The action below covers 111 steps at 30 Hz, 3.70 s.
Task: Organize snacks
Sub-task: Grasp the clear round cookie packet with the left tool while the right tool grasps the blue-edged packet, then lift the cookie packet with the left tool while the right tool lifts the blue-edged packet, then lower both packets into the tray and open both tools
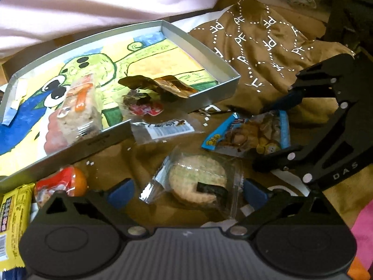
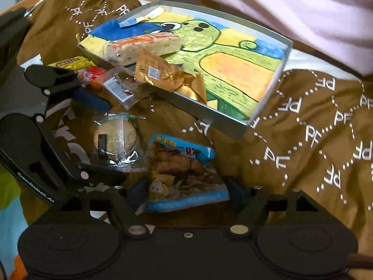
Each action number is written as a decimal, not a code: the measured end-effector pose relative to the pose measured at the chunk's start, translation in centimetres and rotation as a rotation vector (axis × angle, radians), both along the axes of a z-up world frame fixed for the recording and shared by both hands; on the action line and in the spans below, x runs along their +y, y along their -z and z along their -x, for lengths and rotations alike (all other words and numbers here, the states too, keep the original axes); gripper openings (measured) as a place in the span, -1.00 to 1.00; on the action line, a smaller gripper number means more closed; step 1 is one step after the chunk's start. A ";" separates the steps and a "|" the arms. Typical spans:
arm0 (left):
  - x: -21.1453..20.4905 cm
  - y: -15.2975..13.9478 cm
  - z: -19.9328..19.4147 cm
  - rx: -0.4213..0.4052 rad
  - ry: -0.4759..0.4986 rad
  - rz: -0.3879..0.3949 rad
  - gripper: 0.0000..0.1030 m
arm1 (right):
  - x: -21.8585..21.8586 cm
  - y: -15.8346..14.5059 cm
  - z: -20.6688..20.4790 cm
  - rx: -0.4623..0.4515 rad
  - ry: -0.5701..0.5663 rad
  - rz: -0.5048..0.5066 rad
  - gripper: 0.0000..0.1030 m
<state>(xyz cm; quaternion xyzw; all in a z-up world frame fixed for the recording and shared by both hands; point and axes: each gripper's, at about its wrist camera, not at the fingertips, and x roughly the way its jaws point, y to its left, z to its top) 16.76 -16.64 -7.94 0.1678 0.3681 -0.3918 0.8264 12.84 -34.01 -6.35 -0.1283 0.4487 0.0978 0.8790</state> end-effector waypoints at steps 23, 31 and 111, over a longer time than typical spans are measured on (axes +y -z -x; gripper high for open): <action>2.1 -1.2 1.9 -0.005 -0.141 0.080 0.20 | 0.6 -0.1 0.5 -0.002 0.036 -0.100 -0.20; 2.7 -1.4 2.2 0.025 -0.199 0.105 0.05 | 0.4 0.1 -0.3 0.003 0.073 -0.134 -0.61; 4.1 -10.5 -1.4 -0.018 -0.430 0.372 -0.01 | -0.7 -5.8 2.1 -0.363 0.216 -0.214 -0.80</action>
